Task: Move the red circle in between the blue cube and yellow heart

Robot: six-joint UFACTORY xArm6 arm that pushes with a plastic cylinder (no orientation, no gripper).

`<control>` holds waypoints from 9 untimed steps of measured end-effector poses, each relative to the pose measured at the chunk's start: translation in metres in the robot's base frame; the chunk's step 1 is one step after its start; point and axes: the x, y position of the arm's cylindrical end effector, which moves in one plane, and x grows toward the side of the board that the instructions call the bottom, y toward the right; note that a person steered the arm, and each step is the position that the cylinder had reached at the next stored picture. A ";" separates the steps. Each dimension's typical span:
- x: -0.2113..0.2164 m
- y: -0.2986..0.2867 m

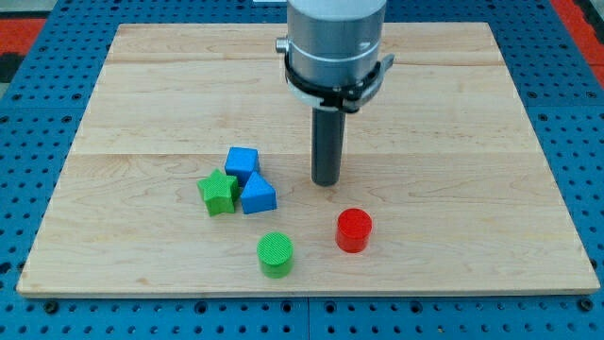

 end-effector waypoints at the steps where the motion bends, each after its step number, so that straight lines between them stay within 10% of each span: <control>1: -0.040 0.000; 3: -0.051 0.041; 4: -0.003 0.133; 6: 0.118 0.087; 9: 0.041 -0.021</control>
